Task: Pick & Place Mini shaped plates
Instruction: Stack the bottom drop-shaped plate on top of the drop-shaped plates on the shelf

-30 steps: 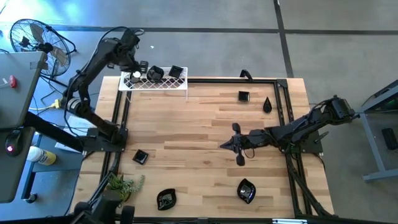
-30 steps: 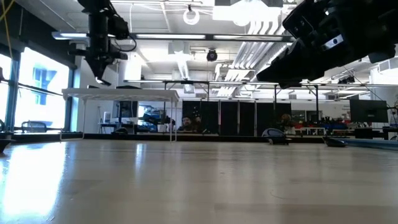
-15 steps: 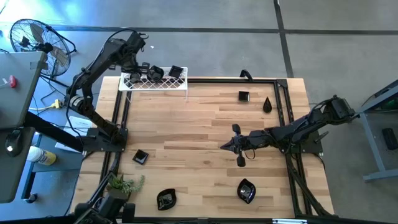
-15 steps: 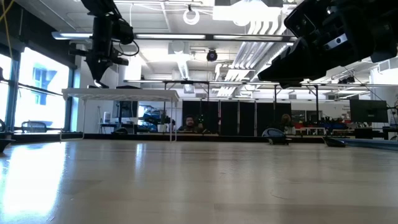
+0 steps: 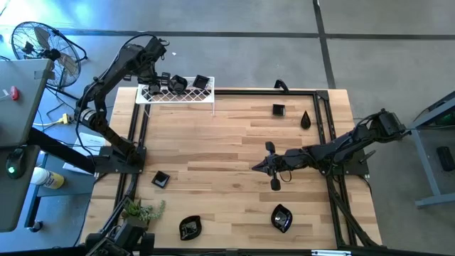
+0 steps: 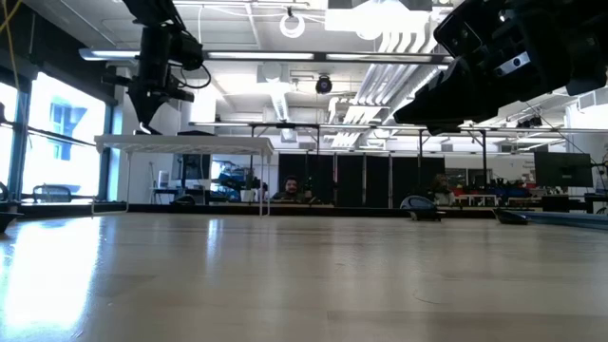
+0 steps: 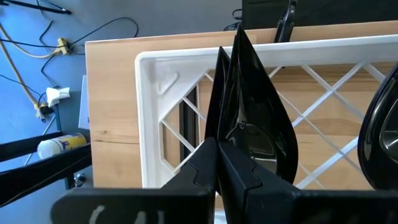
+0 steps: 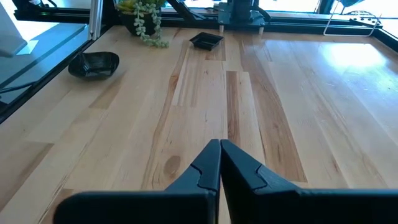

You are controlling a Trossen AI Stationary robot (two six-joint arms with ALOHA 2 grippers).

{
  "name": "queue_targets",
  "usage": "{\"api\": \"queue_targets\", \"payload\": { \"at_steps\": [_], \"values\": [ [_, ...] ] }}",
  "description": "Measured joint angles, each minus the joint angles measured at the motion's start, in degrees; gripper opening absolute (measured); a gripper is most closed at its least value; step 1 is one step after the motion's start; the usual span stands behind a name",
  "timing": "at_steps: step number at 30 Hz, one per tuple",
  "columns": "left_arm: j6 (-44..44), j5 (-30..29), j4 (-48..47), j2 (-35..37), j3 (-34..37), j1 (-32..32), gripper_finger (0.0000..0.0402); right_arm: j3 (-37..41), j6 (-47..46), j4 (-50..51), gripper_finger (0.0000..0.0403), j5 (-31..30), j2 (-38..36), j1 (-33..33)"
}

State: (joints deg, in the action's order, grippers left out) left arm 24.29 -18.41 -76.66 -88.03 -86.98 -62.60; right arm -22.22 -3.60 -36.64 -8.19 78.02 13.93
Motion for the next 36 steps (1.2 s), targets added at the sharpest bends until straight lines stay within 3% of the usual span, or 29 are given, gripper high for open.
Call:
{"api": "queue_targets", "payload": {
  "at_steps": [11, 25, 31, 36],
  "values": [
    [0.02, -0.15, 0.01, 0.00, 0.00, 0.01, 0.0005, 0.00, 0.00, 0.00, 0.0003, 0.00, 0.00, 0.00],
    [0.00, -0.15, 0.10, 0.00, 0.00, 0.01, 0.0086, 0.00, 0.00, 0.00, 0.0004, 0.00, 0.00, 0.00],
    [-3.70, 1.33, 0.04, 0.11, 0.01, 0.01, 0.0084, 0.00, 0.00, 0.00, 0.0004, 0.00, 0.00, 0.00],
    [-9.01, 2.80, 1.00, 0.46, 0.02, 2.44, 0.0041, 0.00, 0.00, -0.01, 0.0002, 0.00, 0.00, 0.00]
  ]
}}
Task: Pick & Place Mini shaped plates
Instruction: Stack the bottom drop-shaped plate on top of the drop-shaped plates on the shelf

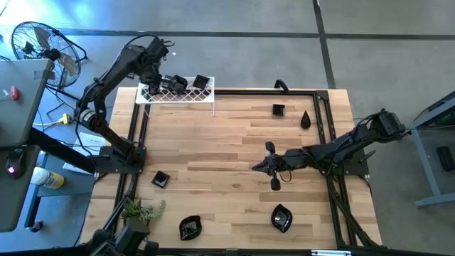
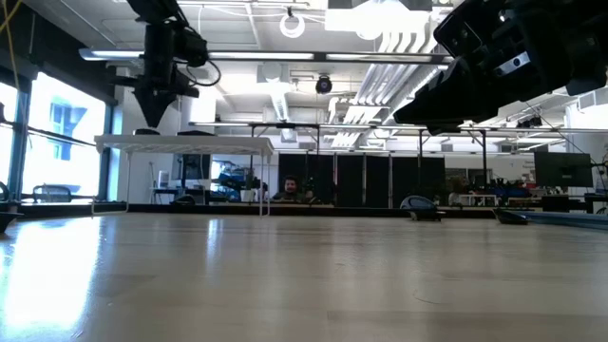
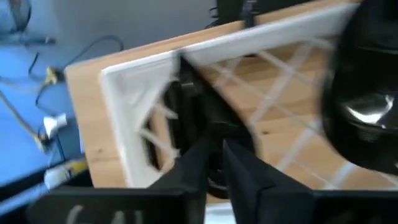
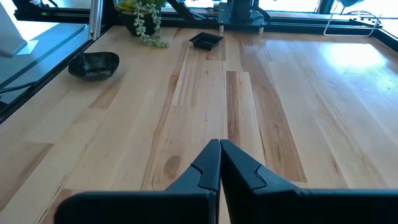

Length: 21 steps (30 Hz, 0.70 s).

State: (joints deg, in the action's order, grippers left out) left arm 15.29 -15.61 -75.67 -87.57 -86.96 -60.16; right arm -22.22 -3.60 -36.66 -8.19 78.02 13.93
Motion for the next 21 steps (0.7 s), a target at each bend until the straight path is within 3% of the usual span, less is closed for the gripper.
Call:
{"api": "queue_targets", "payload": {
  "at_steps": [4, 21],
  "values": [
    [-4.32, 0.50, 2.13, 0.00, 0.00, 2.80, 0.0005, 0.00, 0.00, -0.01, 0.0006, 0.00, 0.00, 0.00],
    [-6.56, -0.01, 2.72, -0.83, 0.09, 3.56, 0.0001, 0.00, -0.42, -0.01, 0.0003, 0.13, 0.00, 0.00]
  ]
}}
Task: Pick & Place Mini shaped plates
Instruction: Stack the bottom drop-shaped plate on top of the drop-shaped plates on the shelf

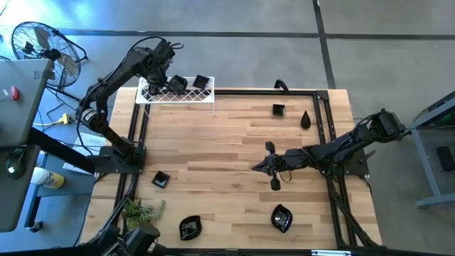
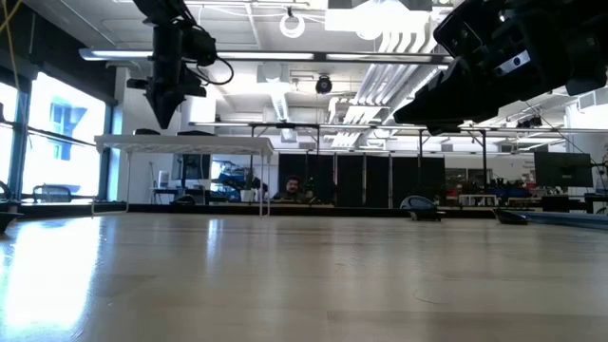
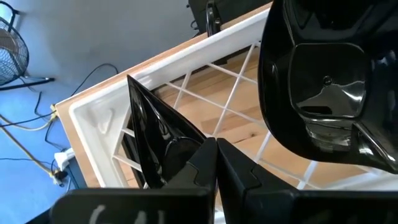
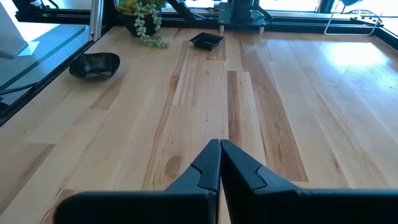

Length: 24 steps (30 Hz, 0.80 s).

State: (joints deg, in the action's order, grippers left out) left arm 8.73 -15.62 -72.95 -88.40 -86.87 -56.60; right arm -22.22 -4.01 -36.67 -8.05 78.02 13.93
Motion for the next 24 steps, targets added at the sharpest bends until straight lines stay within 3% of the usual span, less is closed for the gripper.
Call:
{"api": "queue_targets", "payload": {
  "at_steps": [24],
  "values": [
    [-1.01, -0.02, -0.32, -2.47, -0.02, 0.00, 0.0001, 0.00, -0.02, -0.01, 0.0004, 0.04, 0.00, 0.00]
  ]
}}
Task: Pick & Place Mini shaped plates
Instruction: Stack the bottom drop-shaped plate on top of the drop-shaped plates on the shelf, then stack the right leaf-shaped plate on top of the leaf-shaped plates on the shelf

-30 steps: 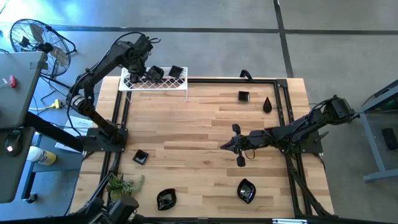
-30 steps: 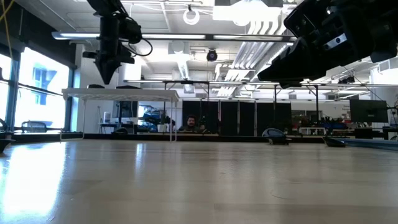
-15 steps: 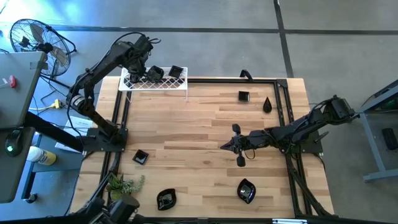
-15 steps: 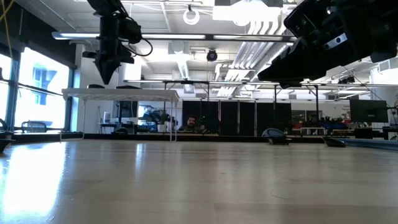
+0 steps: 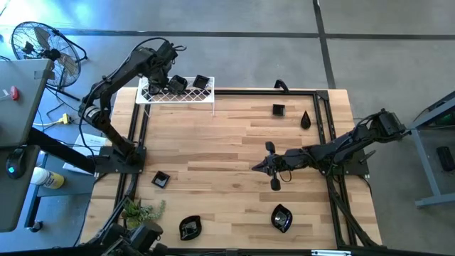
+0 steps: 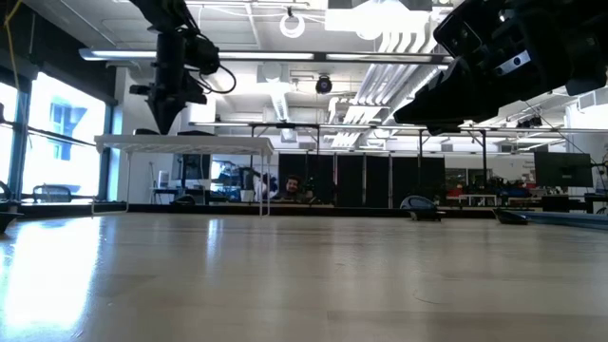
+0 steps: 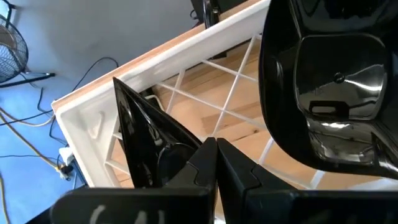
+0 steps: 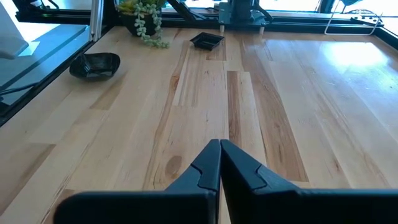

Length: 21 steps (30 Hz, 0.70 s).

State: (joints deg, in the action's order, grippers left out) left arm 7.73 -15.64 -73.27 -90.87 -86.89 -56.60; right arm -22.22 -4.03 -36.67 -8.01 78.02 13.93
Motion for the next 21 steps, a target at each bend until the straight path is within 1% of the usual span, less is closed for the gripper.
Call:
{"api": "queue_targets", "payload": {
  "at_steps": [5, 8, 11, 13, 16, 18, 21],
  "values": [
    [-0.68, -0.58, -1.36, 0.81, 0.00, 0.00, 0.0001, 0.00, 0.00, 0.01, 0.0002, 0.00, 0.00, 0.00],
    [-1.28, -1.74, -1.66, 3.50, 0.00, 0.04, 0.0000, 0.00, 0.00, 0.27, 0.0005, 0.00, 0.00, 0.00],
    [-0.87, -0.45, -0.13, 7.47, 0.27, 1.36, 0.0001, 0.01, -0.20, 0.85, 0.0006, -0.24, 0.00, 0.00],
    [-0.85, 0.19, 3.82, 11.13, 2.36, 3.65, 0.0000, 0.02, -0.82, 0.95, 0.0004, -0.49, 0.00, 0.00],
    [-0.85, 1.26, 11.84, 17.24, 8.18, 7.91, 0.0000, 0.02, -1.05, 1.03, 0.0002, -0.50, 0.00, 0.00],
    [-0.92, 3.00, 19.09, 21.00, 13.35, 11.27, 0.0000, 0.02, -1.07, 1.02, 0.0002, -0.55, 0.00, 0.00],
    [-1.52, 5.33, 32.76, 26.69, 23.23, 16.44, 0.0000, 0.02, -1.79, 1.03, 0.0004, -1.12, 0.00, 0.00]
  ]
}}
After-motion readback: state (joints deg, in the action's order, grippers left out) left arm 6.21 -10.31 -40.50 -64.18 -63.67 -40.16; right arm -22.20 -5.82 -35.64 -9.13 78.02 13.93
